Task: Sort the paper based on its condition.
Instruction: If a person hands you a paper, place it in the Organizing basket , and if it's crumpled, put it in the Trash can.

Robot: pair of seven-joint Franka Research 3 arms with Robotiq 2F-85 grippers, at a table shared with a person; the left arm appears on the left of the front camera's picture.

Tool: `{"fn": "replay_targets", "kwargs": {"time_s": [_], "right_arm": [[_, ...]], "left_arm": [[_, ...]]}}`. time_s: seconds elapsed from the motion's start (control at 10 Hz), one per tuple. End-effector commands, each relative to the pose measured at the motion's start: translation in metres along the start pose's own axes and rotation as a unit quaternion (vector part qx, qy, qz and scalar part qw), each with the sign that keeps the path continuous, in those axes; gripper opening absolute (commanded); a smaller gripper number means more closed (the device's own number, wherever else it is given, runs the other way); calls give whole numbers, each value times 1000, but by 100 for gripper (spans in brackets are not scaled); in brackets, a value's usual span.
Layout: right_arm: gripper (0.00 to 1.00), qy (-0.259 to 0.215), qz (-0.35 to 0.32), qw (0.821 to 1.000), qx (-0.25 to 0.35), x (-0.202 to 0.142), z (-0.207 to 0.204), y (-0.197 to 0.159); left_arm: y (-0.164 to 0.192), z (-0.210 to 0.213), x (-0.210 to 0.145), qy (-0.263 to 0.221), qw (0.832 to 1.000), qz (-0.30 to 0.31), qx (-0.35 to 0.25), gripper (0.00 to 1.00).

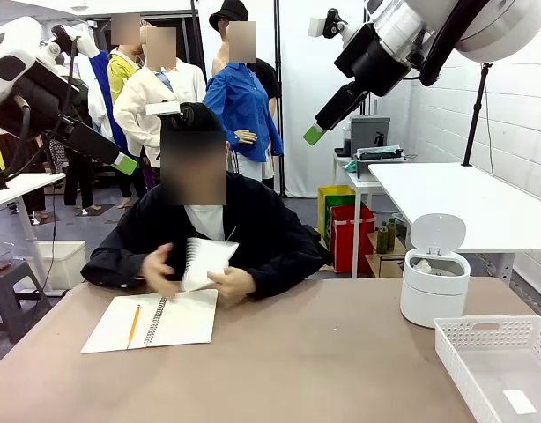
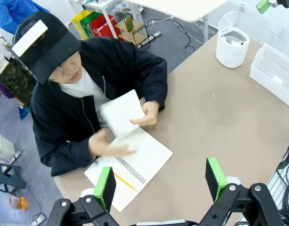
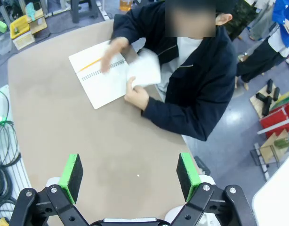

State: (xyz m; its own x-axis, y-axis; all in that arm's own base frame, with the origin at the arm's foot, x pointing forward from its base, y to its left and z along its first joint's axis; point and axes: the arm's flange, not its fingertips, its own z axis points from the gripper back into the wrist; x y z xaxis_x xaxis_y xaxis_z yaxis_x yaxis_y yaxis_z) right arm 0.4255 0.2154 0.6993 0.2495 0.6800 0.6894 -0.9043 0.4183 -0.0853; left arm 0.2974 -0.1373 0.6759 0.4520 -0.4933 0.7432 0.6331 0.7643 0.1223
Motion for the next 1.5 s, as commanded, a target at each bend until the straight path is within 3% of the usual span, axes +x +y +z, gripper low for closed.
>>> {"fn": "replay_targets", "kwargs": {"time_s": [0.0, 1.4], "right_arm": [[100, 1, 0, 1000, 0, 0, -1, 0], [100, 1, 0, 1000, 0, 0, -1, 0]], "left_arm": [[1, 0, -1, -3, 1000, 1, -2, 100], [1, 0, -1, -3, 1000, 1, -2, 100]]}}
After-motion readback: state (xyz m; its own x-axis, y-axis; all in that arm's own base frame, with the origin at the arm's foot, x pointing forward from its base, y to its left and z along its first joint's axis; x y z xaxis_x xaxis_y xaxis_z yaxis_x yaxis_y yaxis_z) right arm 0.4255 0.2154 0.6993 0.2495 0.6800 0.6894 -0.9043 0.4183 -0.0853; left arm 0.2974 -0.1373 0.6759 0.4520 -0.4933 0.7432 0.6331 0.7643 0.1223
